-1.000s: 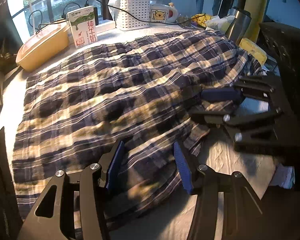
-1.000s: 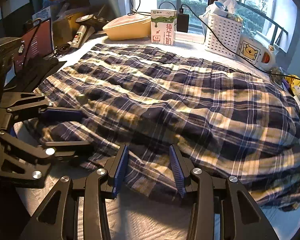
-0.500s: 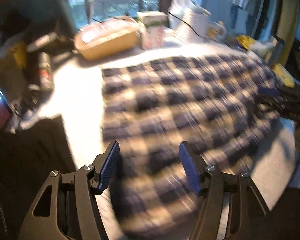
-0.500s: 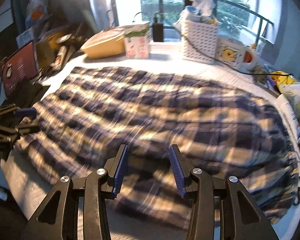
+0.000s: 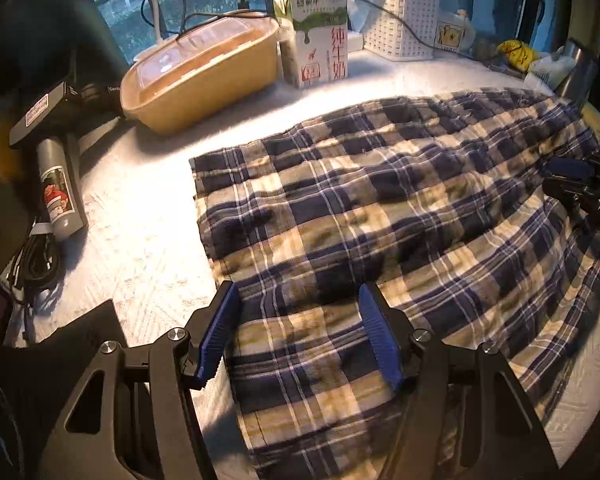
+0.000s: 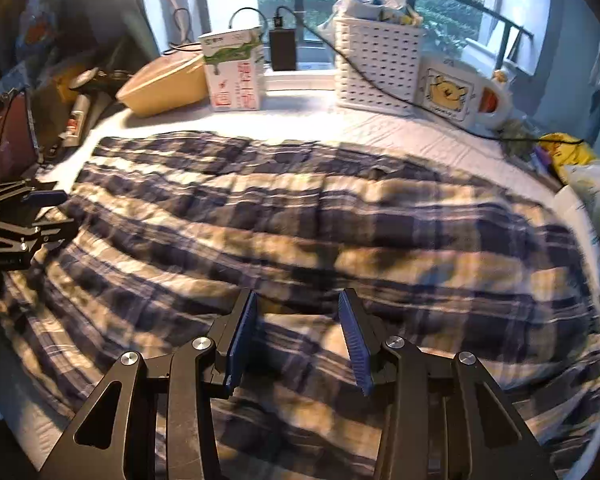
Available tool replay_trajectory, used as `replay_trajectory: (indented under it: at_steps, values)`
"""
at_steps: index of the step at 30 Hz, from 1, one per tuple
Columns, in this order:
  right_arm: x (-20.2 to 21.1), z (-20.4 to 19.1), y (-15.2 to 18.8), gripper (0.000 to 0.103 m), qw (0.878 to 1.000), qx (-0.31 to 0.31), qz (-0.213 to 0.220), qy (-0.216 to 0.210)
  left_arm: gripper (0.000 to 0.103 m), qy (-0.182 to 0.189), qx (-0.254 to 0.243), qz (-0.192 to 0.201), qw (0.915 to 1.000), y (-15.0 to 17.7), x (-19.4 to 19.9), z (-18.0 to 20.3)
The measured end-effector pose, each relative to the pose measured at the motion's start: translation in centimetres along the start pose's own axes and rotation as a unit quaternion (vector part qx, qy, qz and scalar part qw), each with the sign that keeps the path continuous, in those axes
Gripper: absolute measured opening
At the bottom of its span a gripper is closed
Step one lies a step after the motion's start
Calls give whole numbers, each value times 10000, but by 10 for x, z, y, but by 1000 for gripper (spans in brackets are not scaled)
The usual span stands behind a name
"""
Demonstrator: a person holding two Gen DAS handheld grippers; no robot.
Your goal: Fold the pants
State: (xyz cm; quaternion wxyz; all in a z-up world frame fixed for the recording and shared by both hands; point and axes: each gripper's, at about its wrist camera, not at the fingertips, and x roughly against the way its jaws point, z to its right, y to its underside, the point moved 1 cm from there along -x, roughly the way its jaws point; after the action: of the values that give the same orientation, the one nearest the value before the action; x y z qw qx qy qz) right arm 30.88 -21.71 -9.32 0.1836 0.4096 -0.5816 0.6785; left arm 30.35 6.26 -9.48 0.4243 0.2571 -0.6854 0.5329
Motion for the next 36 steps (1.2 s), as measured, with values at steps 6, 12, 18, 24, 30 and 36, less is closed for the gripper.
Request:
replay_trajectory:
  at_steps: [6, 12, 18, 24, 30, 36]
  values:
    - [45, 35, -8, 45, 9975, -333, 615, 28, 65, -69, 211, -74, 9997, 3, 1, -17]
    - [12, 95, -9, 45, 9971, -634, 313, 297, 64, -48, 460, 156, 9988, -11, 15, -16]
    - [-17, 96, -25, 45, 9984, -330, 110, 451, 64, 416, -240, 380, 9981, -26, 15, 41]
    - [13, 104, -17, 45, 9957, -628, 434, 521, 64, 285, -202, -43, 9994, -34, -26, 55]
    - [35, 95, 25, 45, 9979, -315, 294, 488, 64, 167, -121, -8, 9998, -42, -20, 59]
    - [38, 100, 47, 45, 9976, -351, 363, 483, 64, 341, -338, -58, 9988, -37, -20, 86]
